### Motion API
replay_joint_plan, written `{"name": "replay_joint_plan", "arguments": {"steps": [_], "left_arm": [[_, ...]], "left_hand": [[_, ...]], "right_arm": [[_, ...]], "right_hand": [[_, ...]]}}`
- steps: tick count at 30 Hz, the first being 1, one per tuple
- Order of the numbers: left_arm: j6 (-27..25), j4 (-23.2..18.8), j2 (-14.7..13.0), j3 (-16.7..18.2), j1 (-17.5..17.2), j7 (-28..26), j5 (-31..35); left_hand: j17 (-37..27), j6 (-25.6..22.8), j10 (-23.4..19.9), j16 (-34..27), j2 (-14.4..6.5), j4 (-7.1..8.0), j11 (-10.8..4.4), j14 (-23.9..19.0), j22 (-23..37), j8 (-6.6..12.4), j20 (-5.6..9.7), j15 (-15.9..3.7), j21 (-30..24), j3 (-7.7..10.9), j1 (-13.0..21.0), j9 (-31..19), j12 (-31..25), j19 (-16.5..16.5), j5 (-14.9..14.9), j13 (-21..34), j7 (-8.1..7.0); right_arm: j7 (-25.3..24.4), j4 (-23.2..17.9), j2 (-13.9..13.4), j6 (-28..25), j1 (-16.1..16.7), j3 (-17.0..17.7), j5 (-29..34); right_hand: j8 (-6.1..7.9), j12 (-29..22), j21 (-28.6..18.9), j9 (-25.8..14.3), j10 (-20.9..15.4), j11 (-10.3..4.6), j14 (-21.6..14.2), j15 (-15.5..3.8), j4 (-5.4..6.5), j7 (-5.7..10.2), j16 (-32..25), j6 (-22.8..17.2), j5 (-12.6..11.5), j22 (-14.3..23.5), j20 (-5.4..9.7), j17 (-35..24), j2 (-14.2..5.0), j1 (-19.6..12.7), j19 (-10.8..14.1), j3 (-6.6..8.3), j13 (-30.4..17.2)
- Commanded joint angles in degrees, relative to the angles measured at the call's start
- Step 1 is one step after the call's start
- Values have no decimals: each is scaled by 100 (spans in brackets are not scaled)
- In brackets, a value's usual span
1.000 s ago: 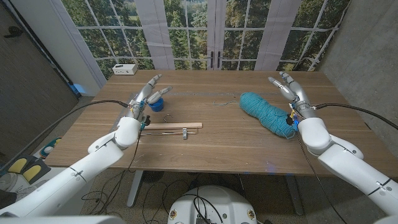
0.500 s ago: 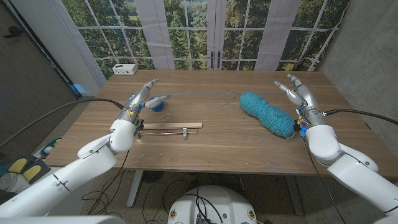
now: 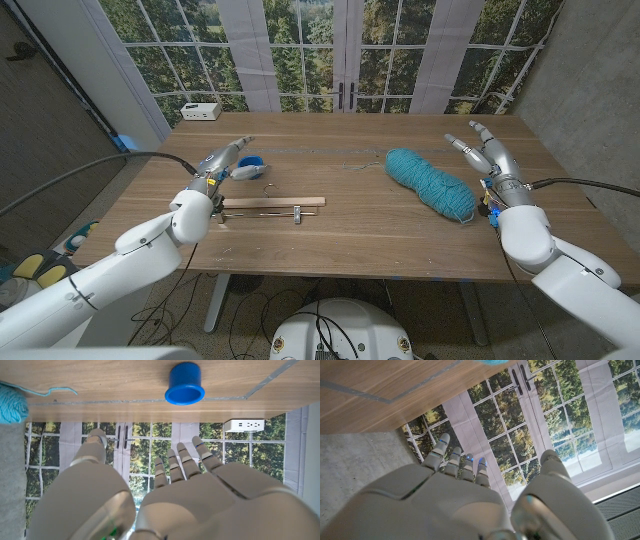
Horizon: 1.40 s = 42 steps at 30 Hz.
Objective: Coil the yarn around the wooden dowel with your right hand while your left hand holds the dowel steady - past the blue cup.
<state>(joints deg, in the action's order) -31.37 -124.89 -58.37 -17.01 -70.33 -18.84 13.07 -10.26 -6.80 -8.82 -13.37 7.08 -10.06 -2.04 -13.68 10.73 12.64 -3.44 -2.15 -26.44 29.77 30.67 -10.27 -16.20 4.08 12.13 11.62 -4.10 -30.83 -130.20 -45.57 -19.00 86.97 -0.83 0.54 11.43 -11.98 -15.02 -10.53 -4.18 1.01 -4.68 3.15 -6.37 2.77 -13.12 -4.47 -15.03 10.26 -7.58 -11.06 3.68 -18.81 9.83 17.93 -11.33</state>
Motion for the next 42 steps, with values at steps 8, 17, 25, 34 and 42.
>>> {"name": "replay_joint_plan", "arguments": {"steps": [8,17,25,34,42], "left_arm": [[-1260,-587,-576,-362,214,642,61],[-1919,-850,-787,-893,453,763,456],[-2426,-1041,-949,-1254,718,1079,603],[-2921,-1064,-1022,-1899,1218,1546,983],[-3274,-936,-946,-2497,1636,1873,1475]], "left_hand": [[-31,-247,-93,22,69,-6,12,-52,13,43,-94,-65,42,-74,352,-33,1,71,92,30,79],[-45,-739,-401,-25,63,38,15,-297,19,157,-147,-148,54,-177,805,-65,-76,216,184,85,205],[-44,-952,-449,-12,77,37,16,-336,20,199,-143,-166,61,-240,1028,-81,-74,281,249,112,212],[-45,-1131,-506,82,46,41,-315,-201,24,206,-349,-119,102,-326,1487,-120,-67,314,413,164,77],[-41,-1262,-684,42,0,44,-392,-366,30,213,-384,-244,106,-375,1860,-142,-116,395,558,203,8]], "right_arm": [[93,-211,261,-149,204,182,315],[184,-199,341,-87,213,226,378],[266,-168,362,-87,134,183,422],[302,-197,380,-163,59,124,475],[320,-226,394,-228,15,83,496]], "right_hand": [[-11,9,38,-31,14,10,15,-2,-45,7,14,20,11,26,-20,-33,-3,-79,10,0,-17],[-8,10,44,-32,11,3,7,-9,-44,13,13,11,21,27,-27,-38,-8,-78,20,-11,-19],[-9,9,50,-33,5,1,1,-6,-40,10,11,12,29,28,-30,-42,-15,-74,24,-20,-21],[-9,9,53,-34,-2,-3,-4,-13,-40,20,11,9,35,29,-30,-46,-28,-79,38,-25,-22],[-9,8,60,-35,-8,-4,-9,-24,-41,24,12,7,40,29,-31,-48,-34,-82,43,-33,-24]]}}
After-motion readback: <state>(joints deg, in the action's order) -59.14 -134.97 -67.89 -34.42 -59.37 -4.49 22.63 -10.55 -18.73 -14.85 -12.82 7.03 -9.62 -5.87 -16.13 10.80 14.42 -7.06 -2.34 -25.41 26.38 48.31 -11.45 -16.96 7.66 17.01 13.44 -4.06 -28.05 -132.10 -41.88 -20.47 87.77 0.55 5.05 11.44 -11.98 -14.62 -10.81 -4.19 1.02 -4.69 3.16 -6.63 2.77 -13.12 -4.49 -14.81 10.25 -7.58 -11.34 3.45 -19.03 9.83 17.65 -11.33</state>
